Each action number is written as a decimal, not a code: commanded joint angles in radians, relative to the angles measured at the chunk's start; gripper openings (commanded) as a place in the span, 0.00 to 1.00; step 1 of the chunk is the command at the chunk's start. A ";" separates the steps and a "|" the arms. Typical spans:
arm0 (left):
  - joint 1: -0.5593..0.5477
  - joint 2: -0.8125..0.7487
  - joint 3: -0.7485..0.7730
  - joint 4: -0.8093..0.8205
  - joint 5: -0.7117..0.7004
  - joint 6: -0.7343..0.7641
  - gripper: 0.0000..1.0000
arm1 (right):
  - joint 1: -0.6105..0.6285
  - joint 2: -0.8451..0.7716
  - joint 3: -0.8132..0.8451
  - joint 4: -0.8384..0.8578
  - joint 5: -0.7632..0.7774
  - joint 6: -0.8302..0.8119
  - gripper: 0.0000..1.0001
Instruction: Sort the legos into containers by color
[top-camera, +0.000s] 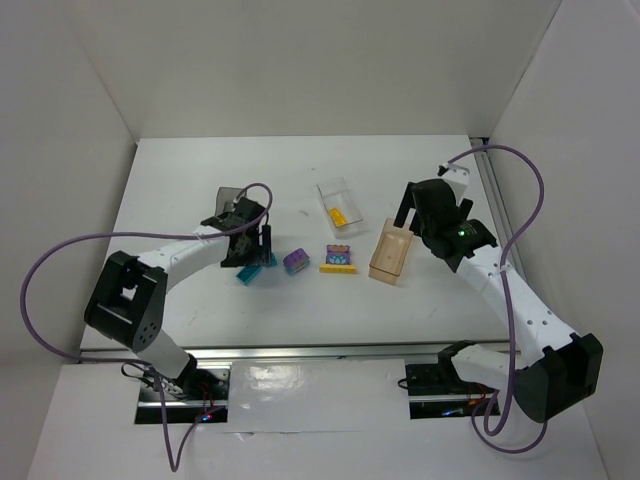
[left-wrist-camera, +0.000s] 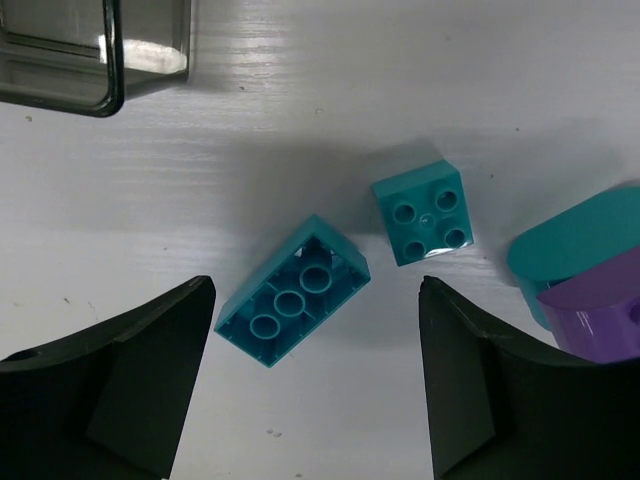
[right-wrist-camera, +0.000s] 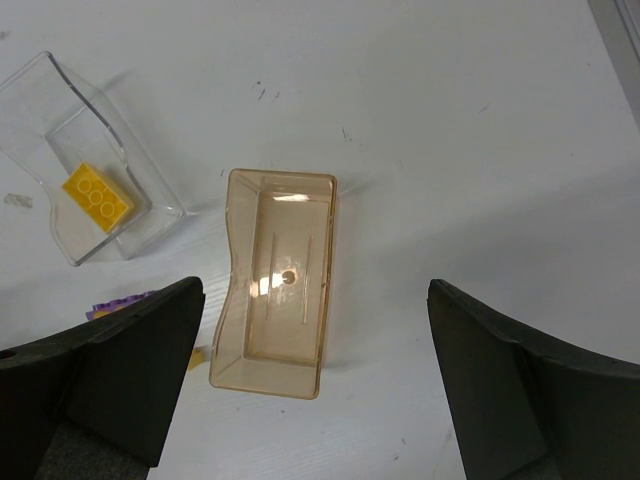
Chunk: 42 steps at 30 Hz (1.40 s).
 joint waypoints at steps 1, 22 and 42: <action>0.000 0.028 0.006 0.036 0.022 0.010 0.87 | -0.006 -0.001 -0.001 0.028 0.004 -0.009 1.00; -0.009 0.018 -0.066 0.048 0.028 -0.048 0.68 | -0.006 -0.001 -0.010 0.028 -0.006 -0.009 1.00; 0.218 0.109 0.461 -0.110 -0.047 0.109 0.04 | -0.006 -0.001 -0.019 0.019 -0.024 0.001 1.00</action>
